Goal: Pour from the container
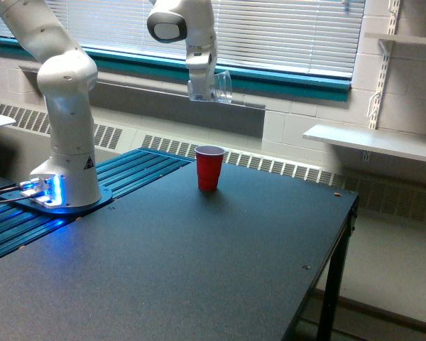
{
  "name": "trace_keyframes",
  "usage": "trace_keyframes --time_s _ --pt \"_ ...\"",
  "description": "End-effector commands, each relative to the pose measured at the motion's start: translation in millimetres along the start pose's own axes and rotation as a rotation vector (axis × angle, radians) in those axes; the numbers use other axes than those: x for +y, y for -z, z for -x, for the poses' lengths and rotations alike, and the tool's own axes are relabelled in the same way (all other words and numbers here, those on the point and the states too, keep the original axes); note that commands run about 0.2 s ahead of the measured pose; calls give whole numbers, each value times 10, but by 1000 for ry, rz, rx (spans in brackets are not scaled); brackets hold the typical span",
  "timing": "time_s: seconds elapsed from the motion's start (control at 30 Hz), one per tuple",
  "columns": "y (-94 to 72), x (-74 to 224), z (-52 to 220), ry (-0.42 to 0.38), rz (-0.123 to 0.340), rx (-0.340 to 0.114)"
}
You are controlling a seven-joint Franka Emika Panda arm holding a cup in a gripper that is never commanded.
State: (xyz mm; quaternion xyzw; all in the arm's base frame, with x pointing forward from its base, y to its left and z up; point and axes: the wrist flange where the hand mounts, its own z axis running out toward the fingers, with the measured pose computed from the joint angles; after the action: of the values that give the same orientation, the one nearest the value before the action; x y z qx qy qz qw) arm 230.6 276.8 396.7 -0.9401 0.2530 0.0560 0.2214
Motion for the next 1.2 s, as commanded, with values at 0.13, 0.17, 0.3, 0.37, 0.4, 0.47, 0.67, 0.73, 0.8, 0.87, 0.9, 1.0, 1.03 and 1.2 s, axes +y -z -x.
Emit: trace_keyframes --time_s 0.13,0.17,0.3,0.37,0.4,0.47,0.67,0.73,0.8,0.87,0.9,1.0,1.03,1.2 --pt "-43 328 -48 -128 60 1" --pt "-54 371 -53 -143 61 -1" --pt "-132 555 -50 -181 97 -6" --pt "-167 636 -50 -204 106 -15" --pt "-185 675 -49 -211 108 -19" --pt "-221 751 -51 -229 117 -27" --pt "-262 847 -61 -254 129 -43" --pt "-265 854 -74 -257 130 -45" --pt "-271 861 -88 -258 133 -45" --pt "-280 870 -111 -266 129 -54" --pt "-285 874 -121 -269 128 -57" --pt "-316 896 -163 -286 129 -69" --pt "-329 905 -174 -289 132 -72" --pt "-437 963 -242 -309 144 -94"
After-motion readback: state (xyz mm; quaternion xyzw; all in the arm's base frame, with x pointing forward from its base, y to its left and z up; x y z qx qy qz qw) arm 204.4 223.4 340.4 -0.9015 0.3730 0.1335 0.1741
